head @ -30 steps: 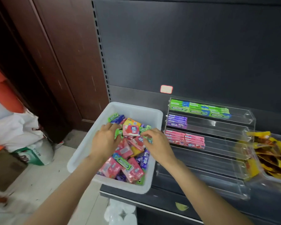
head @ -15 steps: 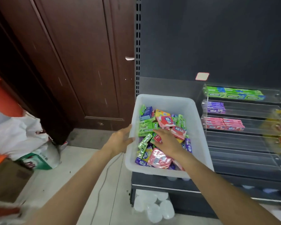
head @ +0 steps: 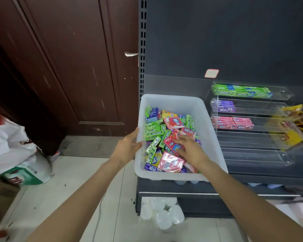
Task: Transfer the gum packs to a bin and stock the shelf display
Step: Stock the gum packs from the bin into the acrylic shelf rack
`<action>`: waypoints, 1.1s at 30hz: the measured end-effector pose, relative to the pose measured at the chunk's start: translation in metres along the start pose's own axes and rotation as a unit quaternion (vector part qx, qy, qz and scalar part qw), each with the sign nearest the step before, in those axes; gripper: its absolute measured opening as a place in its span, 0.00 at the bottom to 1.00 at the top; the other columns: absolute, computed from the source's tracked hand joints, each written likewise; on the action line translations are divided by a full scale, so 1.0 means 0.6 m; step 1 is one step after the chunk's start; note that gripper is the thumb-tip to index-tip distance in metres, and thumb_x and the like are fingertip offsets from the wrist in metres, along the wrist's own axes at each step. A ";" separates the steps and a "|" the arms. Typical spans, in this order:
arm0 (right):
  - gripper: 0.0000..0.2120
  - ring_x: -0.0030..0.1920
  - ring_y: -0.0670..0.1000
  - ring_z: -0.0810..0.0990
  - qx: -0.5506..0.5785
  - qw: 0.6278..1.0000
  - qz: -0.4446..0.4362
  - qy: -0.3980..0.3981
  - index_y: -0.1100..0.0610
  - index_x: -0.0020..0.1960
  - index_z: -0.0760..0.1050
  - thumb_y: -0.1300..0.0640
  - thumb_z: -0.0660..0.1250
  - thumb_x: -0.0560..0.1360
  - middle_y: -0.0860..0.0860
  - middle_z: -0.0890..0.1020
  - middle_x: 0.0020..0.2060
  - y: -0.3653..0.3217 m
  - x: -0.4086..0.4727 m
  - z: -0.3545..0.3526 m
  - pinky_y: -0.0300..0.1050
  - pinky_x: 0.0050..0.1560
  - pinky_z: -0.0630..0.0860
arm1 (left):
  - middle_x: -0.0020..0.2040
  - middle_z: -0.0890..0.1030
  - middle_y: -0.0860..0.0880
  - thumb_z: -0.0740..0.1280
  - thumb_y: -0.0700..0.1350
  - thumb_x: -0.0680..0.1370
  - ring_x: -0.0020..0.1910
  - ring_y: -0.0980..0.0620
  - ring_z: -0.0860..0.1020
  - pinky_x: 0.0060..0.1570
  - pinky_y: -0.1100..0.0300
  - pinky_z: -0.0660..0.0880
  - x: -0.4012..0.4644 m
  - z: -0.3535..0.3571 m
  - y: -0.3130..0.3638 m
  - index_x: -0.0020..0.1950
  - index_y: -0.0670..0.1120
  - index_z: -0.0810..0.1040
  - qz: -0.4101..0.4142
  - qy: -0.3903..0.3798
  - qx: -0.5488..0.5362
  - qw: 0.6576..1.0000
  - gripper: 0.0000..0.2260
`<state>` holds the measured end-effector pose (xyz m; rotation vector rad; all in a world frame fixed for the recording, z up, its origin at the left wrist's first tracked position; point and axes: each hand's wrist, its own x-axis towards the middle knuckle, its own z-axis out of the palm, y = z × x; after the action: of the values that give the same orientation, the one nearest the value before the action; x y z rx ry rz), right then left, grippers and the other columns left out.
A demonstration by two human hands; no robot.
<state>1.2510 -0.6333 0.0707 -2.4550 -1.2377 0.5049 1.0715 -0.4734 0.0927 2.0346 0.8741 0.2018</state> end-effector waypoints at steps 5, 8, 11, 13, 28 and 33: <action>0.10 0.58 0.54 0.75 -0.036 0.998 0.012 0.059 0.61 0.57 0.76 0.66 0.63 0.76 0.57 0.73 0.61 -0.012 0.009 -0.002 0.41 0.56 0.72 | 0.64 0.75 0.46 0.64 0.45 0.78 0.59 0.48 0.75 0.53 0.60 0.72 0.006 0.002 0.004 0.75 0.48 0.61 0.014 0.013 0.036 0.999 0.26; 0.07 0.52 0.53 0.77 -0.015 0.998 0.020 0.057 0.62 0.51 0.77 0.66 0.67 0.74 0.57 0.78 0.54 -0.017 0.019 -0.013 0.37 0.50 0.71 | 0.67 0.70 0.45 0.67 0.43 0.77 0.64 0.46 0.71 0.63 0.57 0.66 0.015 0.002 0.009 0.73 0.43 0.65 0.032 0.033 0.090 0.995 0.25; 0.07 0.45 0.51 0.76 0.040 0.996 0.010 0.076 0.62 0.47 0.77 0.67 0.70 0.71 0.56 0.80 0.48 -0.033 0.024 -0.026 0.44 0.52 0.76 | 0.69 0.68 0.47 0.66 0.43 0.77 0.67 0.48 0.65 0.66 0.60 0.60 0.016 0.004 0.022 0.71 0.44 0.67 0.074 0.067 0.125 0.987 0.22; 0.09 0.45 0.49 0.76 0.094 0.991 -0.006 0.100 0.61 0.50 0.78 0.66 0.70 0.70 0.52 0.80 0.46 -0.051 0.028 -0.033 0.42 0.51 0.75 | 0.69 0.69 0.48 0.66 0.43 0.77 0.67 0.49 0.64 0.66 0.60 0.61 0.018 0.007 0.034 0.70 0.46 0.69 0.103 0.070 0.121 0.985 0.21; 0.13 0.55 0.49 0.77 0.141 0.989 -0.049 0.025 0.59 0.60 0.77 0.58 0.66 0.77 0.52 0.79 0.55 -0.090 0.074 0.001 0.32 0.52 0.69 | 0.43 0.84 0.48 0.67 0.40 0.76 0.41 0.52 0.79 0.43 0.67 0.73 0.029 -0.030 0.018 0.53 0.43 0.82 0.092 0.081 0.017 0.992 0.07; 0.20 0.62 0.51 0.70 -0.051 0.997 -0.060 -0.016 0.52 0.65 0.74 0.60 0.69 0.74 0.52 0.72 0.60 -0.077 0.083 0.026 0.44 0.65 0.67 | 0.45 0.84 0.50 0.67 0.41 0.76 0.40 0.58 0.77 0.39 0.78 0.69 0.032 -0.040 0.004 0.53 0.45 0.82 0.077 0.078 0.007 0.994 0.07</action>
<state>1.2395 -0.5649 0.0703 -2.4450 -1.4465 0.4611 1.0762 -0.4458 0.1053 2.1228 0.8147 0.4469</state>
